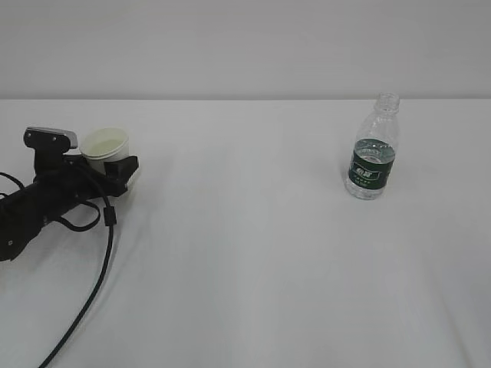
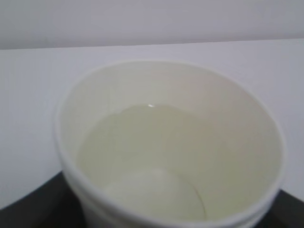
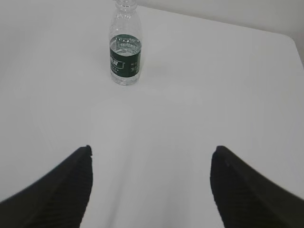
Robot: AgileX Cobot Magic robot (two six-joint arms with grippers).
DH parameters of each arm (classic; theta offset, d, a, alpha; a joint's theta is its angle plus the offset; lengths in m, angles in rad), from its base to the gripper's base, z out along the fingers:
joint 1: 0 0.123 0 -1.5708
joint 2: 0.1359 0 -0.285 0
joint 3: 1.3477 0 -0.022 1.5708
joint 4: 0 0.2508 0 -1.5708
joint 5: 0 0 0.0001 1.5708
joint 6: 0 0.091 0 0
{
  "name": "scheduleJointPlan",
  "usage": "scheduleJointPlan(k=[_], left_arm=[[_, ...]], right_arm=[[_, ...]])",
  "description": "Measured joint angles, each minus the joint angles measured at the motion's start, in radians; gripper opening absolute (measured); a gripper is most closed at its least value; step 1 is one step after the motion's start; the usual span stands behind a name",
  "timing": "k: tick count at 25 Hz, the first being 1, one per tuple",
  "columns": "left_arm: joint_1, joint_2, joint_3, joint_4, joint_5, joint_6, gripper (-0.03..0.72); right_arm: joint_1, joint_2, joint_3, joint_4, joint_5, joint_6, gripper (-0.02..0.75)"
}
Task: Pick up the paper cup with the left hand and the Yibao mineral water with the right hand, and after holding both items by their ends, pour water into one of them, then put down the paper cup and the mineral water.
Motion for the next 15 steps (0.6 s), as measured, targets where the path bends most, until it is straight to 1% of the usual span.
scheduleJointPlan(k=[6,15], left_arm=[[0.001,0.0,0.045,0.002,-0.002,-0.006,0.557],[0.003,-0.023,0.082,0.027,-0.004,-0.008,0.561]], right_arm=[[0.0,0.0,0.0,0.0,0.0,0.0,0.585],[0.0,0.0,0.0,0.001,0.0,0.0,0.585]])
